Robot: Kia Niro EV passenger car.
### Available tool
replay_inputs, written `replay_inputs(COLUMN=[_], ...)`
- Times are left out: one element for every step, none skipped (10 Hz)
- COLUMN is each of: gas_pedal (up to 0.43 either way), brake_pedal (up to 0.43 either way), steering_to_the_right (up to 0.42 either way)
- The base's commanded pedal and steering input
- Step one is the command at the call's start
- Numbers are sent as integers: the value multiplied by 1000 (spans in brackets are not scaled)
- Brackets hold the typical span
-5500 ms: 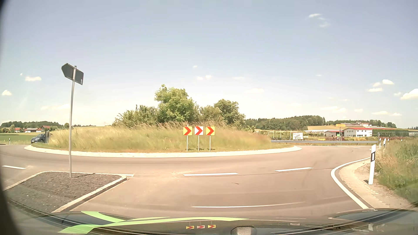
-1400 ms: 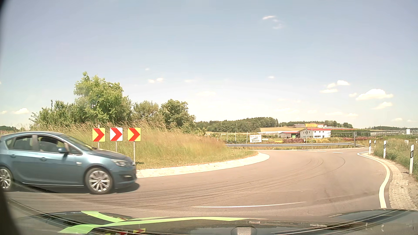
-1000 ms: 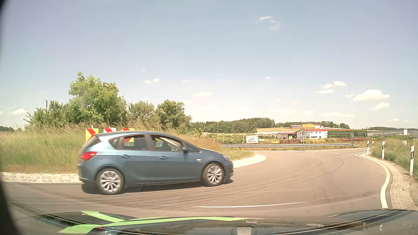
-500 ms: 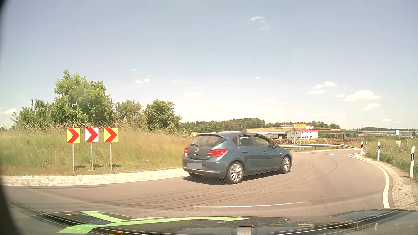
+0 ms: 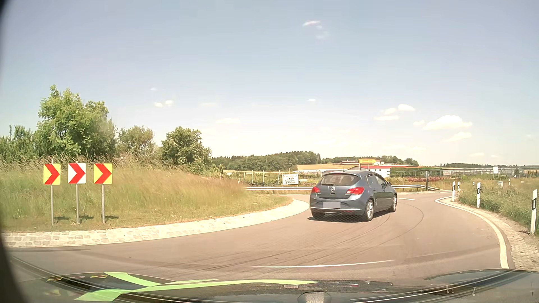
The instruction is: Follow the waypoints while adhering to traffic rules and regulations
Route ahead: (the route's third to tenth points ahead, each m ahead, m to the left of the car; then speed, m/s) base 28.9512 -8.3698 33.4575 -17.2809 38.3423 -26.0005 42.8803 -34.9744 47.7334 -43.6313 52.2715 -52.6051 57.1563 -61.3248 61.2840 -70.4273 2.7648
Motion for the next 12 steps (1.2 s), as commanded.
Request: replay_inputs(gas_pedal=[441,441,441,441,441,429,429,429,429,409,390,390], brake_pedal=[0,0,0,0,0,0,0,0,0,0,0,0], steering_to_the_right=[200,179,161,149,144,132,113,99,90,85,80,79])
